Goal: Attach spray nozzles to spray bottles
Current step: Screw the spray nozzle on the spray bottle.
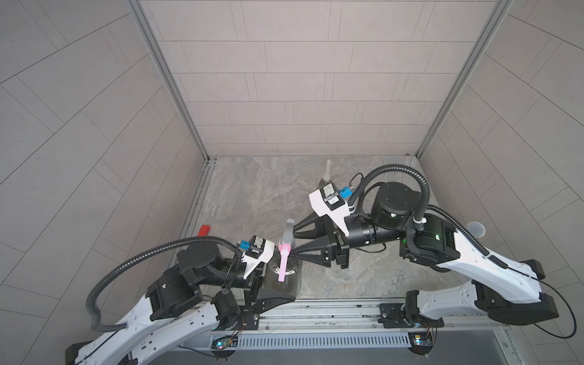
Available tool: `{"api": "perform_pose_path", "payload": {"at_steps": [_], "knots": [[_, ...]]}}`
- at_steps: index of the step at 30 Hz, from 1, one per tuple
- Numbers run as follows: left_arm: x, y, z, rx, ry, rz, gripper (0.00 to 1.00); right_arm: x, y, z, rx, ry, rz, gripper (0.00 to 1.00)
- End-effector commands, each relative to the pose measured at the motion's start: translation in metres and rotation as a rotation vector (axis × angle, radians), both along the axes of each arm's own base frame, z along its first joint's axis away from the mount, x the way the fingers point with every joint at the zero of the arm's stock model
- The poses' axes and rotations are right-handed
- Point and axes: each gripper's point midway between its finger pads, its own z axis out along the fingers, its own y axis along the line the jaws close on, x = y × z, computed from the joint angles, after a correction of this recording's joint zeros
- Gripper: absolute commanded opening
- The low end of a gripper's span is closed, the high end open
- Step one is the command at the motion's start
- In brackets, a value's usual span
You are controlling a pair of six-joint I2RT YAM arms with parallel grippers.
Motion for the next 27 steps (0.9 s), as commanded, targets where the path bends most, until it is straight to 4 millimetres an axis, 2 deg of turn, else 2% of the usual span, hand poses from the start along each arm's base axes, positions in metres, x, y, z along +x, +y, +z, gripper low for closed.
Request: {"api": "perform_pose_path", "payload": {"at_steps": [1, 11, 17, 22, 27], "knots": [[0.001, 0.002, 0.016, -0.048, -0.041, 0.012, 0.0, -0.007, -0.001, 0.01, 0.036, -0.023, 0.017, 0.42], [0.004, 0.003, 0.018, -0.053, -0.042, 0.034, 0.0, -0.009, 0.005, 0.002, 0.014, -0.019, 0.009, 0.39], [0.009, 0.004, 0.02, -0.06, -0.046, 0.07, 0.0, -0.009, 0.008, -0.003, -0.001, -0.017, -0.015, 0.3], [0.031, 0.011, 0.024, -0.071, -0.066, 0.216, 0.0, -0.003, 0.012, -0.023, -0.07, -0.038, -0.138, 0.25], [0.055, 0.02, 0.032, -0.091, -0.092, 0.377, 0.0, 0.007, 0.016, -0.052, -0.168, -0.093, -0.366, 0.26]]}}
